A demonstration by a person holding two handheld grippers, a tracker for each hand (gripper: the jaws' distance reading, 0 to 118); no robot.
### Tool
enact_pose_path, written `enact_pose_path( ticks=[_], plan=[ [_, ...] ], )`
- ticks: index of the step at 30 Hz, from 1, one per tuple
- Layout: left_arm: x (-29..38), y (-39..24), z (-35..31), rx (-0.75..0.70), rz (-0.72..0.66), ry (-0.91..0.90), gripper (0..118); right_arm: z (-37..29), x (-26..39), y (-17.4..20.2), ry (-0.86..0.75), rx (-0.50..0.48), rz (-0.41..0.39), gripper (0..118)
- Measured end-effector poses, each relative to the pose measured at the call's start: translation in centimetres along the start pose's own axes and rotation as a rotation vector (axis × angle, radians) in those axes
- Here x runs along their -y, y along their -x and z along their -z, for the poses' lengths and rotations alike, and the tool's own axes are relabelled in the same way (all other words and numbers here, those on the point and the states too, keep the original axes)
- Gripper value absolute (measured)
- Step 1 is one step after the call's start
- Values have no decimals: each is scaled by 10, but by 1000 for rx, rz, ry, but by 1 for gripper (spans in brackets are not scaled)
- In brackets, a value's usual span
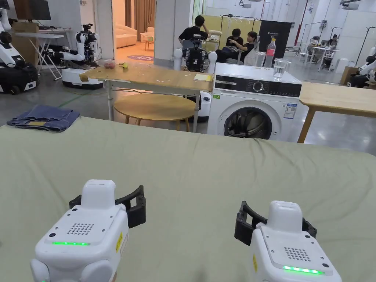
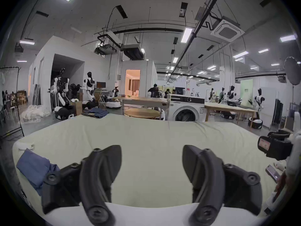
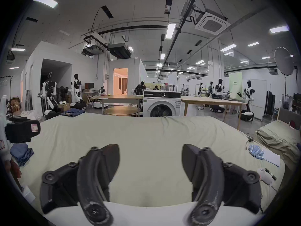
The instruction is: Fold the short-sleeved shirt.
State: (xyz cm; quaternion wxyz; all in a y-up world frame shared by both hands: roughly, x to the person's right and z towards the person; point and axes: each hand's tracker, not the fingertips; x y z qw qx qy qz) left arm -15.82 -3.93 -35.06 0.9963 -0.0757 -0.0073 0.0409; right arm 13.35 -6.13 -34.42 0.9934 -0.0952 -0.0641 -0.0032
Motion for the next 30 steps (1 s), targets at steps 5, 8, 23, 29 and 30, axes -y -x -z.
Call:
enact_pose_path(
  ticks=[5,8,23,29,30],
  plan=[
    [-2,1,-7,27,12,-46,85,5,-1,-12,39,-52,63,94],
    [-3,3,-5,48,9,-35,85,5,0,-13,32,-45,34,94],
    [4,12,-2,35,59,-79,85,6,0,-8,-2,-24,42,94],
    [5,14,5,-31,38,-17,85,6,1,-6,19,-65,89,94],
    [6,15,5,-40,25,-7,85,6,0,-5,24,-47,92,94]
  ],
)
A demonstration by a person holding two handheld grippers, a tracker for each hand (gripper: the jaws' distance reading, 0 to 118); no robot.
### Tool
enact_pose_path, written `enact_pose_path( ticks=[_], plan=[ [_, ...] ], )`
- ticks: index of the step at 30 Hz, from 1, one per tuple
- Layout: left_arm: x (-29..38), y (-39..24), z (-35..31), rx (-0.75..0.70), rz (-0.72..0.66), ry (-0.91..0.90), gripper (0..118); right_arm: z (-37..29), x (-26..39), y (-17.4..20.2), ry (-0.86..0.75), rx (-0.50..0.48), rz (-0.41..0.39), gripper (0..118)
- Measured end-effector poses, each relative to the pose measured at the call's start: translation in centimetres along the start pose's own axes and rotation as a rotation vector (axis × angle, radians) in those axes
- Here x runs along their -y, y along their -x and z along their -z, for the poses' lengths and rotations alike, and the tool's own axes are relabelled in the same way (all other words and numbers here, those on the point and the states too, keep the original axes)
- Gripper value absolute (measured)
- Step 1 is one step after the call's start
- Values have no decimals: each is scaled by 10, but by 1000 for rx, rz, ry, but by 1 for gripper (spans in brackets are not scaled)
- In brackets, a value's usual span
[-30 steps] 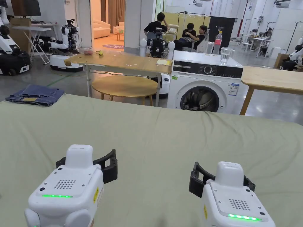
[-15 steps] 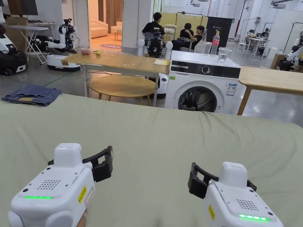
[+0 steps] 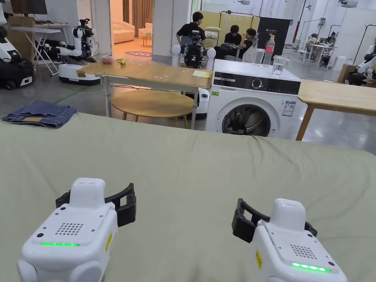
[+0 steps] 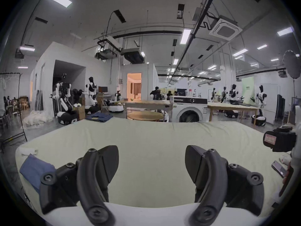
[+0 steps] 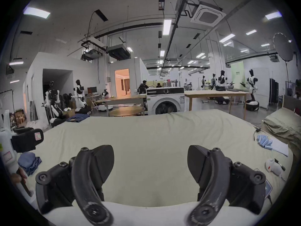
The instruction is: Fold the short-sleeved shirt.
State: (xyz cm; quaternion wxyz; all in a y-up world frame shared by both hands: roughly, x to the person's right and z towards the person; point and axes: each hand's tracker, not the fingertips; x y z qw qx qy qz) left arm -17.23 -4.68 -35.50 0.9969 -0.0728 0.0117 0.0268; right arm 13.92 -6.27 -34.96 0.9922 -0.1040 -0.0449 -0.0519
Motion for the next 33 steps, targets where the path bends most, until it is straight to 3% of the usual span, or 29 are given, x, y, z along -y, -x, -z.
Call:
enact_pose_path(
  ticks=[5,9,16,33],
  plan=[
    [4,7,-9,9,-44,-52,85,-2,-1,5,-13,34,-44,94],
    [3,4,-7,9,-3,-46,85,-1,-4,7,-3,55,-46,94],
    [4,-3,-6,10,69,-51,85,4,-7,3,51,9,28,94],
    [7,-3,-14,-3,106,-36,85,0,-4,3,53,51,9,94]
  ],
)
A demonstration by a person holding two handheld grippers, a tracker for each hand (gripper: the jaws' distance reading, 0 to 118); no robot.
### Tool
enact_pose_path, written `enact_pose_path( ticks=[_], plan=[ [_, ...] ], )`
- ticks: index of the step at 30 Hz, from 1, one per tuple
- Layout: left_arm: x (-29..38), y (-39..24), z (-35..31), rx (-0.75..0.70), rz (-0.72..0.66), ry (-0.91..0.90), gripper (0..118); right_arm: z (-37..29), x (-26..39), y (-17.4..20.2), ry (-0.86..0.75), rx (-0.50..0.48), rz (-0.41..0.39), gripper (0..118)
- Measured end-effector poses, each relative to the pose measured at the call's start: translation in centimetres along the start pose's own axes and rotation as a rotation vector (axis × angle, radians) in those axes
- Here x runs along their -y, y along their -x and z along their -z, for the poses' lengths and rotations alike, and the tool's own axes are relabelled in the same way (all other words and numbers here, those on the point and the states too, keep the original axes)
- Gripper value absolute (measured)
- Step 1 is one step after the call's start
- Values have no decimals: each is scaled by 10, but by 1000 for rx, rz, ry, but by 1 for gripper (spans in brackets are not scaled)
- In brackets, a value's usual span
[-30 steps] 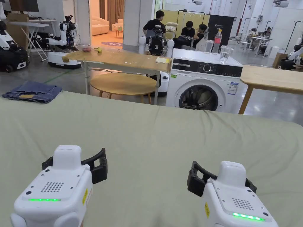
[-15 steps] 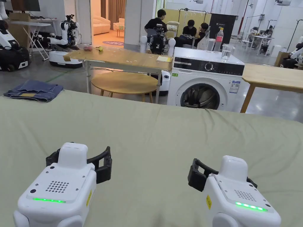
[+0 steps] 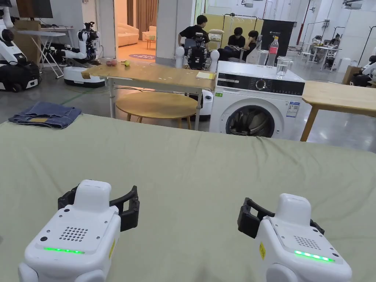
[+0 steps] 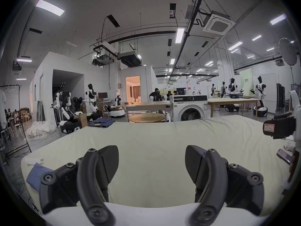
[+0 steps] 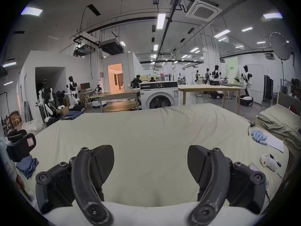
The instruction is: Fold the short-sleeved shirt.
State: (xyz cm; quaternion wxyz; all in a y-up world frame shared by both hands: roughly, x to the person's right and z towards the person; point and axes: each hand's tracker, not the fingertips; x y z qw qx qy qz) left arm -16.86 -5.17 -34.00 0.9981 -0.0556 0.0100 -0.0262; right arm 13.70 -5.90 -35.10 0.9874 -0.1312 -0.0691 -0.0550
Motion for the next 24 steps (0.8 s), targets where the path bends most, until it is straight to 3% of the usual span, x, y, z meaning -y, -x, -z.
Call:
enact_pose_path(
  ticks=[16,22,24],
  plan=[
    [-1,2,11,-13,-4,18,85,14,3,-1,-10,49,-36,94],
    [2,-1,16,-6,-9,28,85,18,7,-3,-6,40,-61,94],
    [2,-2,17,1,-10,32,85,18,6,-7,-9,-4,-50,94]
  ],
)
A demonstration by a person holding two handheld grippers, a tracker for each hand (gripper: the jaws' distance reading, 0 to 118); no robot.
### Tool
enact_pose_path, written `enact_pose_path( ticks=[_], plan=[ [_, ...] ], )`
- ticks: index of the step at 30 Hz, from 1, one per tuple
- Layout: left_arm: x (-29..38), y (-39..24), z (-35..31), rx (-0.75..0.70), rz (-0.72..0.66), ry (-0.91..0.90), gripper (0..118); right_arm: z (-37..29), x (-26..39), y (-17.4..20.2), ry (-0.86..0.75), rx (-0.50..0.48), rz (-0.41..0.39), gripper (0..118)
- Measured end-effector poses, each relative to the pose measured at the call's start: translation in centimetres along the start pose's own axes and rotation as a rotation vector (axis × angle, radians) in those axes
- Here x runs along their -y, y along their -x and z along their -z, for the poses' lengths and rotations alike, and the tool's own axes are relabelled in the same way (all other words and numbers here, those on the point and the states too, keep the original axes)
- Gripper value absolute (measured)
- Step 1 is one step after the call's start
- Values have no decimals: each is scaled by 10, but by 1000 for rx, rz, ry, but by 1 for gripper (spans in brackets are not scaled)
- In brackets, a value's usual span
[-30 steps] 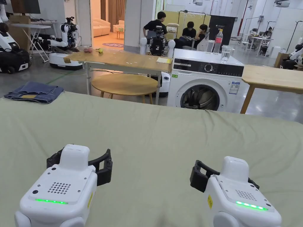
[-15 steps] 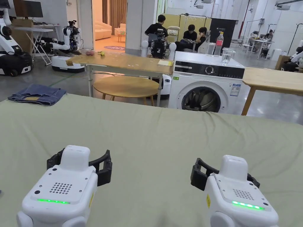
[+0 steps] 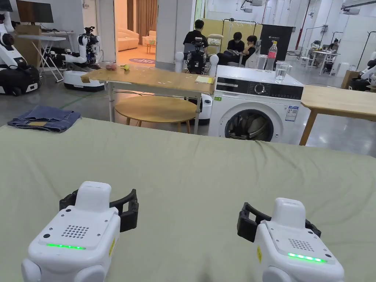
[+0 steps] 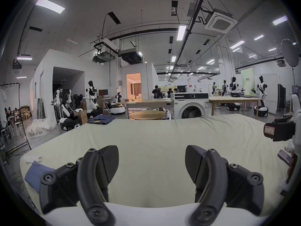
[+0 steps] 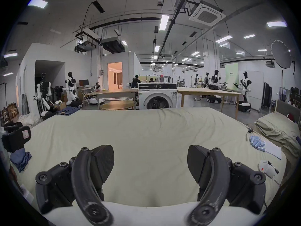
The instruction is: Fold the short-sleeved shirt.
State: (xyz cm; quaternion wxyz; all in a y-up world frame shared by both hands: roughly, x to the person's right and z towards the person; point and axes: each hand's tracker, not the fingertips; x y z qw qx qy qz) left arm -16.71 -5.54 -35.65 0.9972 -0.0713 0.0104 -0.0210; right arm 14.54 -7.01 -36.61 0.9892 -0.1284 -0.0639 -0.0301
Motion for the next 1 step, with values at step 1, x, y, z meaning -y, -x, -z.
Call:
enact_pose_path(
  ticks=[1],
  plan=[
    [0,-1,1,0,1,2,85,0,-2,-1,13,-19,11,94]
  ],
)
